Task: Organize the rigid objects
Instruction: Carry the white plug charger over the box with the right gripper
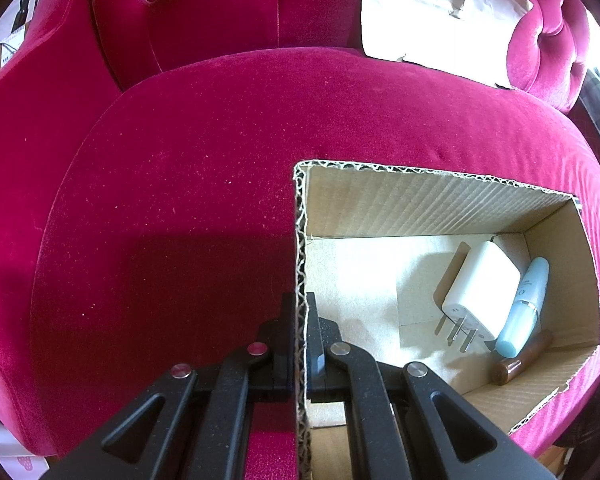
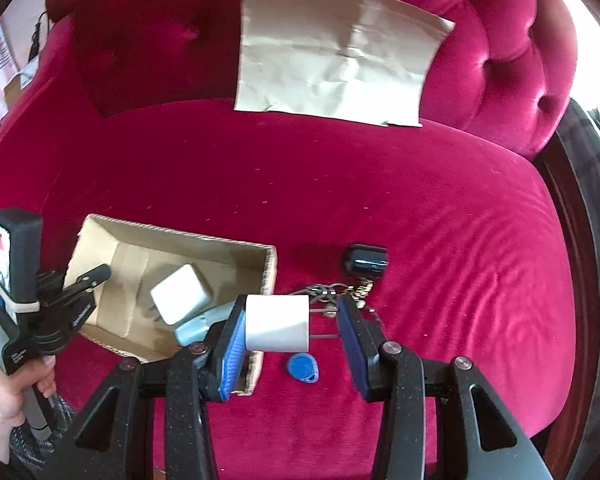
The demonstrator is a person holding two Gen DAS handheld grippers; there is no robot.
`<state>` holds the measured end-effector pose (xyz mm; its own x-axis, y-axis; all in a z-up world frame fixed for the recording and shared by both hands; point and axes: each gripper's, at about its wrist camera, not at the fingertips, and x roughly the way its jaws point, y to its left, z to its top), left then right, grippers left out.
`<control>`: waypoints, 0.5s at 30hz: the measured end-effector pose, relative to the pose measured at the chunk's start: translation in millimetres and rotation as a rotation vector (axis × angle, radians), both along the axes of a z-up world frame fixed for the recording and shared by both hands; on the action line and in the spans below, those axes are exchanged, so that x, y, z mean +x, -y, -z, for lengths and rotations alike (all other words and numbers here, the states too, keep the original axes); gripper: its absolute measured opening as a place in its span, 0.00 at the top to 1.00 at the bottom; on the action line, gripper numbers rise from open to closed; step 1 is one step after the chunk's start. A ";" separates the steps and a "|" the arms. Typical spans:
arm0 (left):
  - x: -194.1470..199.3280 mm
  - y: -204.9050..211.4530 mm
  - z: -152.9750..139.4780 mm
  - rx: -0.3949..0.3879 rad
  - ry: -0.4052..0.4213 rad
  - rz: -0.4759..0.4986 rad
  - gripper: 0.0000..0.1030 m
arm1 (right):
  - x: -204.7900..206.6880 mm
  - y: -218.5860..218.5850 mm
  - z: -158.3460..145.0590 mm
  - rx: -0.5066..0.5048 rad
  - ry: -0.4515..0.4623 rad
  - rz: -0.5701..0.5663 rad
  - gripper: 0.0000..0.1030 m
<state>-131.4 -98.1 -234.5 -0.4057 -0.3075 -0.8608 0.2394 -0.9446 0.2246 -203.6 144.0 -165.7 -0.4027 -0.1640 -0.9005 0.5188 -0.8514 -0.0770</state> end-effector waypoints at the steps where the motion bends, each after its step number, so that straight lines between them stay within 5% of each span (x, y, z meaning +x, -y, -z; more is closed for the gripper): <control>1: 0.2 -0.2 -0.4 0.000 0.000 0.000 0.98 | 1.9 4.4 0.8 0.003 0.002 -0.010 0.55; 15: -1.7 -0.6 0.1 -0.002 0.001 0.000 0.98 | 16.4 45.3 14.6 -0.021 0.023 -0.080 0.55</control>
